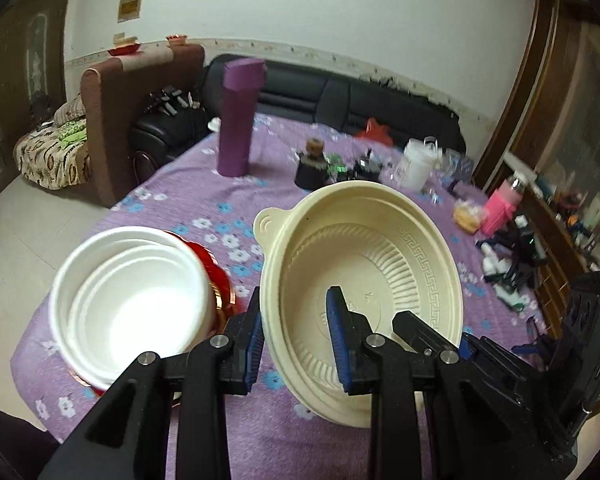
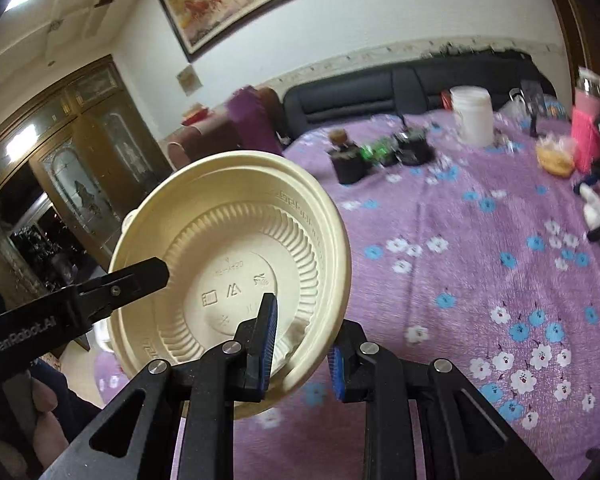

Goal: Organize plates and bowls
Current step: 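Lift the beige handled bowl, carry it over the stack and lower it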

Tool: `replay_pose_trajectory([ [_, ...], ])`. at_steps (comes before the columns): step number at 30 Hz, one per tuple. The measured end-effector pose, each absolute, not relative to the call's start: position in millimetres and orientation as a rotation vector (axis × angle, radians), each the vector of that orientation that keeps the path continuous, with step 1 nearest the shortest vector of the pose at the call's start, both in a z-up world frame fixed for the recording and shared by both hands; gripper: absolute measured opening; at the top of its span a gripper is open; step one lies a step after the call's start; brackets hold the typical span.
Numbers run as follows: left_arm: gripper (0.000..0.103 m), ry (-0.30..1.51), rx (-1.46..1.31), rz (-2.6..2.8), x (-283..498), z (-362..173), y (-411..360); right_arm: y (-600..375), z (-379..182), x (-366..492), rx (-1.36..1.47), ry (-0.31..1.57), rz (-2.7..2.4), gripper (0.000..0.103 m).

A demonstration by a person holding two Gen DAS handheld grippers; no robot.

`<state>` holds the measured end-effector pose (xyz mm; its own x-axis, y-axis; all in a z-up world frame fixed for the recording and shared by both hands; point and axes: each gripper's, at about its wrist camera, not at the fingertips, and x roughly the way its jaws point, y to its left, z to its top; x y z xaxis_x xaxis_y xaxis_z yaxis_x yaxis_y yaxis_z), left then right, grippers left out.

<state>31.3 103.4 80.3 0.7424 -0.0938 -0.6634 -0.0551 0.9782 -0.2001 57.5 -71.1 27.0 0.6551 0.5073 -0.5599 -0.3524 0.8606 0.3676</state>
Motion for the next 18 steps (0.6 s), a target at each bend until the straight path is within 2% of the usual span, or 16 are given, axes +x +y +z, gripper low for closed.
replay_pose_trajectory([
  [8, 0.028, 0.652, -0.247, 0.059, 1, 98, 153, -14, 62, 35, 0.118, 0.625, 0.535, 0.026],
  [18, 0.028, 0.634, -0.351, 0.132, -7, 97, 225, 57, 63, 49, 0.043, 0.667, 0.613, 0.026],
])
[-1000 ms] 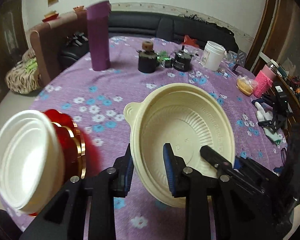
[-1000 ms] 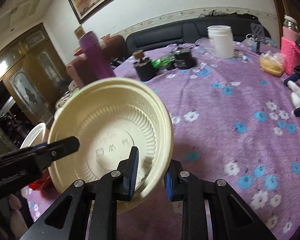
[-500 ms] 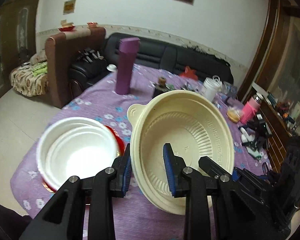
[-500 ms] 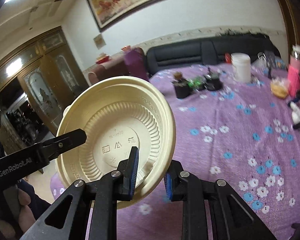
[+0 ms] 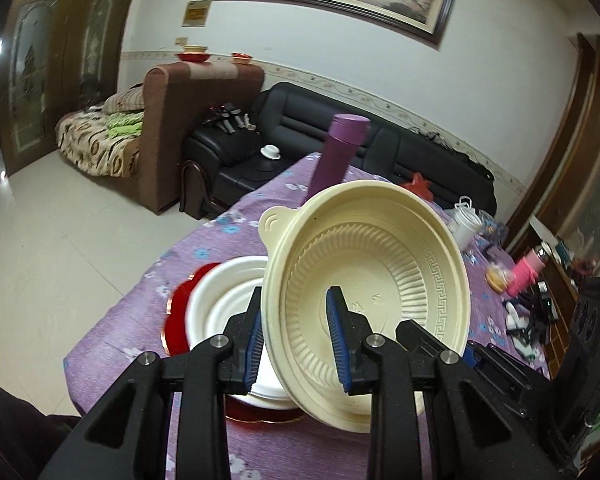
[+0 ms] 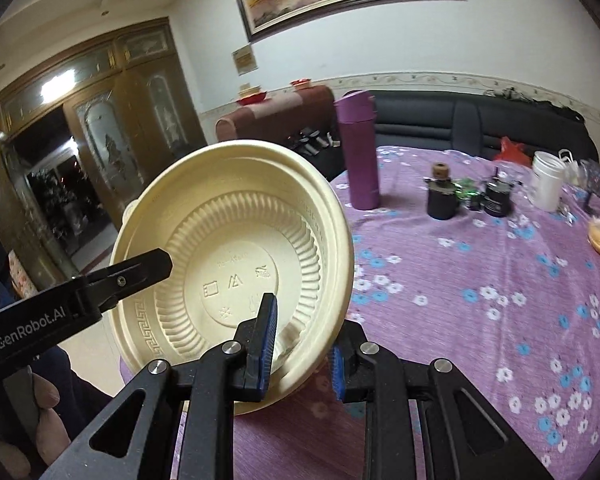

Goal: Organize plates and bowls
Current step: 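Lift the beige handled bowl, carry it over the stack and lower it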

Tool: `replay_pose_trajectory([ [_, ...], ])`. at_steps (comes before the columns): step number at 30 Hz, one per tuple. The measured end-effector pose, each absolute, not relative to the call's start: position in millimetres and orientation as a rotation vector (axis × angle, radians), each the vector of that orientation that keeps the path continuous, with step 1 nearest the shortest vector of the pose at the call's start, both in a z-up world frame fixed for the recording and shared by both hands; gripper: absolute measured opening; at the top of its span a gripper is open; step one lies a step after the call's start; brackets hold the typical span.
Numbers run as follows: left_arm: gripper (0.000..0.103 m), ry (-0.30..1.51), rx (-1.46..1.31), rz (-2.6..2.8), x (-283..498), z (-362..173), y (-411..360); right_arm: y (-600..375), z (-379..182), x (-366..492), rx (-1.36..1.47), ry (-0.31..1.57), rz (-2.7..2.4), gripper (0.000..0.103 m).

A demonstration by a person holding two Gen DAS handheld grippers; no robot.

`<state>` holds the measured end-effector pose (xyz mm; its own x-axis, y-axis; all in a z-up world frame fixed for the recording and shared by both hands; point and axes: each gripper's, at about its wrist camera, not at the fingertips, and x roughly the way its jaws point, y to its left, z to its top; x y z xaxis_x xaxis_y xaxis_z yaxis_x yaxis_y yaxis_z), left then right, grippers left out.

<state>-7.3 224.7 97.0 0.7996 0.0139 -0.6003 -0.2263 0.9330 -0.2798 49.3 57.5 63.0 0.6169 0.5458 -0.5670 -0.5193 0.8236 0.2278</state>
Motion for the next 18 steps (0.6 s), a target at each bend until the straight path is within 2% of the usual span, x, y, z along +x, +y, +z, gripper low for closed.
replay_pose_trajectory([
  [18, 0.028, 0.681, -0.328, 0.219, 3, 77, 255, 107, 35, 66, 0.023, 0.757, 0.655, 0.026],
])
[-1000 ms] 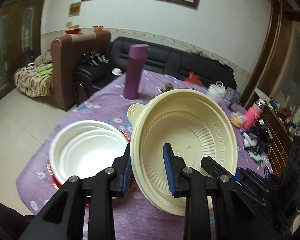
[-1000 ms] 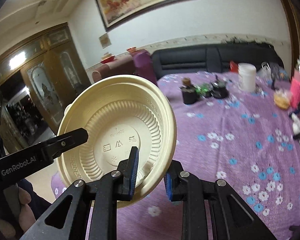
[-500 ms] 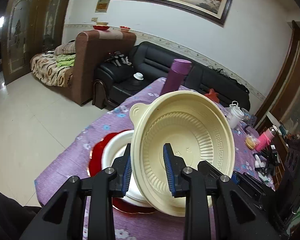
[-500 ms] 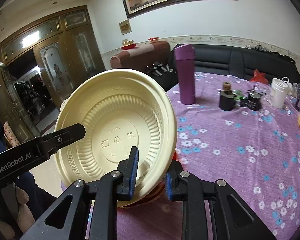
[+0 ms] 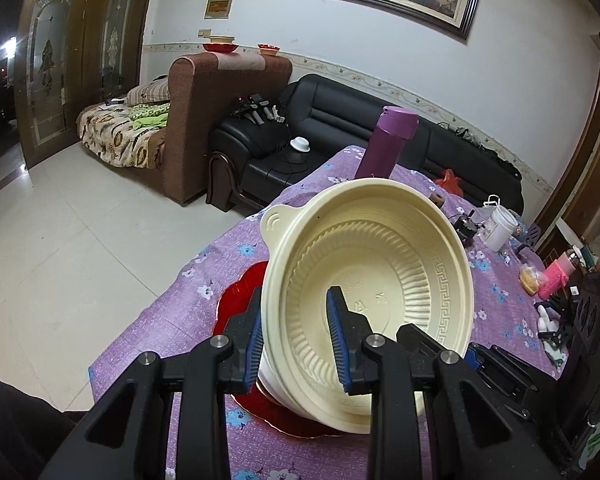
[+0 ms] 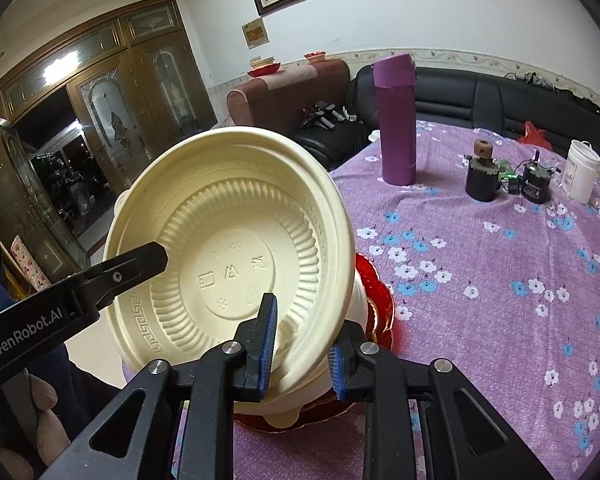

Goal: Organize plates and bowls
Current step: 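Lift the beige handled bowl, carry it over the stack and lower it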

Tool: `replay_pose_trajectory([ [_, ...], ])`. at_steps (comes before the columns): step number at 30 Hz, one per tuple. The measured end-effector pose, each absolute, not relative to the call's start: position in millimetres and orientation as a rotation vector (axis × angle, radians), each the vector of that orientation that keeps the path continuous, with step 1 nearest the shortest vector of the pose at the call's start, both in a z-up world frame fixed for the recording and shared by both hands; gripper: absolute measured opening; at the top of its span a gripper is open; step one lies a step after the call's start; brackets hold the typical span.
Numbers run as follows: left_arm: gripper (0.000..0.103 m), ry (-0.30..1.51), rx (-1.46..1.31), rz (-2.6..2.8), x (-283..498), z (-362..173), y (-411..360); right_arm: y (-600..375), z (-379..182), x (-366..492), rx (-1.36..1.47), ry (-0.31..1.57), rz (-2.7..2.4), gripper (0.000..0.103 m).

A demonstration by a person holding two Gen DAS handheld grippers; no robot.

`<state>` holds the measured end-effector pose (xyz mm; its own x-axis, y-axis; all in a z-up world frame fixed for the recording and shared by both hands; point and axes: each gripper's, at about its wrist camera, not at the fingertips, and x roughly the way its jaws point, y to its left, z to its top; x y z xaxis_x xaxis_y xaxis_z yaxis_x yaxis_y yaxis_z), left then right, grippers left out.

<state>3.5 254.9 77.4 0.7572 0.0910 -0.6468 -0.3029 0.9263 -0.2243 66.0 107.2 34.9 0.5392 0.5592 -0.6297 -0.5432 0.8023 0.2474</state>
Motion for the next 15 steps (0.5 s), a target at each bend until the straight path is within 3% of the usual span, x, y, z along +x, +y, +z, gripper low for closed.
replay_pose_trajectory([
  [15, 0.028, 0.632, -0.112, 0.373, 2, 76, 230, 115, 25, 67, 0.015, 0.773, 0.665, 0.026],
])
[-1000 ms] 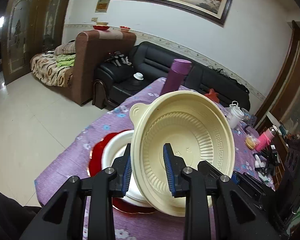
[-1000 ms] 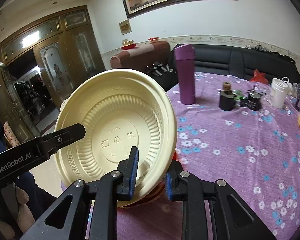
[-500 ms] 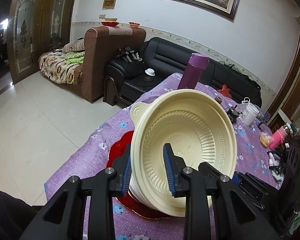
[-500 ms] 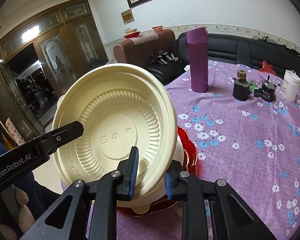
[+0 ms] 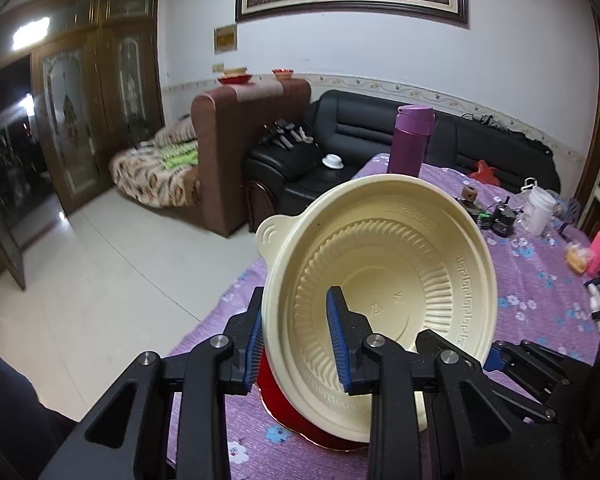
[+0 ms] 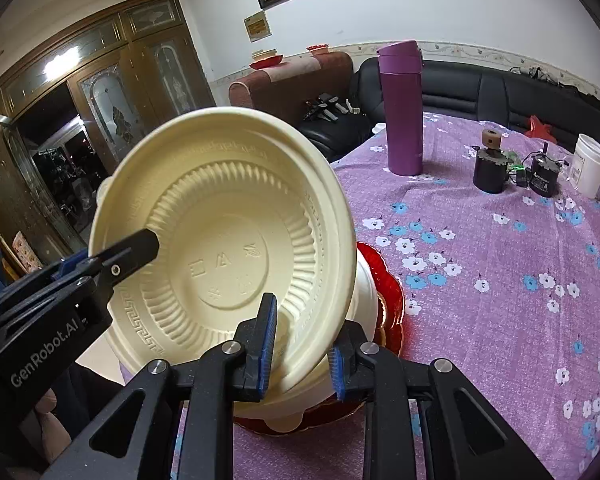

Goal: Organize plates and bowls
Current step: 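Lift the beige handled bowl, carry it over the stack and lower it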

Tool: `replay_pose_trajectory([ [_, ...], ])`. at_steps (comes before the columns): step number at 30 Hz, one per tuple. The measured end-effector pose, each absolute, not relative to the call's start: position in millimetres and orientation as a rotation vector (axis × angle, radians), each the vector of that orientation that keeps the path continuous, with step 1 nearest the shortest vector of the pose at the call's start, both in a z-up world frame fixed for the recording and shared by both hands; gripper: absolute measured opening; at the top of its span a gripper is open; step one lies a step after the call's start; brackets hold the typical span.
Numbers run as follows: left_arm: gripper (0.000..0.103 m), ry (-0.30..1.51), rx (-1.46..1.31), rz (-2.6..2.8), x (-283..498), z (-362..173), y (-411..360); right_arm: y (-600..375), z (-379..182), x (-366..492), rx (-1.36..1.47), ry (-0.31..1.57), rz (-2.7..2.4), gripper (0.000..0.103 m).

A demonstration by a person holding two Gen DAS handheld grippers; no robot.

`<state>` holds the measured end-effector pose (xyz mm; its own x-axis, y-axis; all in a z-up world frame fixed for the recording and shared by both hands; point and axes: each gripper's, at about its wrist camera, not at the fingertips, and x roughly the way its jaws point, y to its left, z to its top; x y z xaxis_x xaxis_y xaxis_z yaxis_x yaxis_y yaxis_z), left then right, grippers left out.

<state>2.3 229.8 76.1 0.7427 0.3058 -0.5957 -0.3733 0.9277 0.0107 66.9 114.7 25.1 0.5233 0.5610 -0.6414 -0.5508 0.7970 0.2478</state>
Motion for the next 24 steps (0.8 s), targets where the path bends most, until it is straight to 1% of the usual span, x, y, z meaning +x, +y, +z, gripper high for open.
replay_pose_trajectory([
  [7, 0.028, 0.600, -0.035, 0.413, -0.6, 80.6, 219.5, 111.9, 22.2, 68.5, 0.021, 0.782, 0.665, 0.026],
  [24, 0.028, 0.611, -0.018, 0.444, 3.2, 76.9, 222.6, 115.8, 19.7, 67.3, 0.012, 0.790, 0.662, 0.026],
])
